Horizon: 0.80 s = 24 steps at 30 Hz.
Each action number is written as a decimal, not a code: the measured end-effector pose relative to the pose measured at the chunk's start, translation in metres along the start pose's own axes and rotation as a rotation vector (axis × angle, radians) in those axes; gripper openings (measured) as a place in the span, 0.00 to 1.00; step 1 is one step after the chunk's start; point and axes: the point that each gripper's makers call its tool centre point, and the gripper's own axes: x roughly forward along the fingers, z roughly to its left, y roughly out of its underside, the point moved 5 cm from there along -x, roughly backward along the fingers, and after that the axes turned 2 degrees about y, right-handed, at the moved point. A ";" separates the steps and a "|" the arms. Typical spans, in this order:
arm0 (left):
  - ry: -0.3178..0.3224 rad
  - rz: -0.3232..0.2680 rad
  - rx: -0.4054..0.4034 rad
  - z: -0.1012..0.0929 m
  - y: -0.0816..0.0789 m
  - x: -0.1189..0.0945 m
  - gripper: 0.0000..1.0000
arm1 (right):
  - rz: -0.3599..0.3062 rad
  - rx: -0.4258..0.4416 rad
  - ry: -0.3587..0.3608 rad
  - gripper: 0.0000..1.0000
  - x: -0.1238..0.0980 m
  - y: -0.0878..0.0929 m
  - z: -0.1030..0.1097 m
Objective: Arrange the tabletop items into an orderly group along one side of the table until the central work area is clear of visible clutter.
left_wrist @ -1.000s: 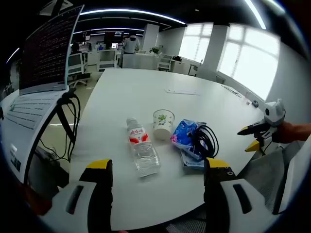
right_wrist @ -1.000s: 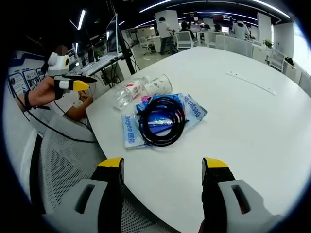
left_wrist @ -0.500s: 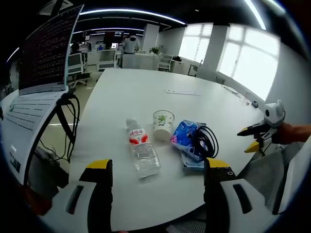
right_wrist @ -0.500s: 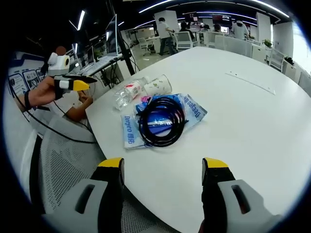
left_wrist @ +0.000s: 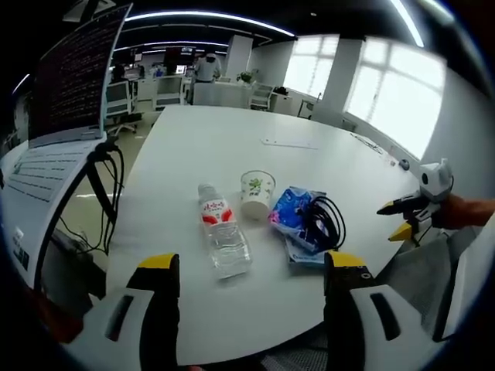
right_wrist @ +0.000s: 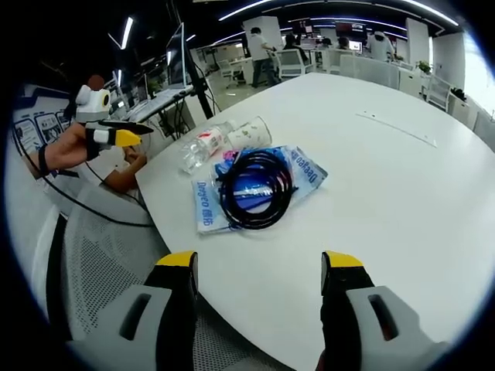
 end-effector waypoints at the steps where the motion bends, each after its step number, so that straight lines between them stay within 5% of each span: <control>1: 0.000 0.000 -0.001 0.000 0.000 0.000 0.78 | 0.001 0.000 0.000 0.64 0.000 0.000 0.000; 24: 0.015 0.010 -0.016 0.000 -0.002 0.010 0.76 | -0.003 0.018 0.009 0.63 -0.001 0.004 0.001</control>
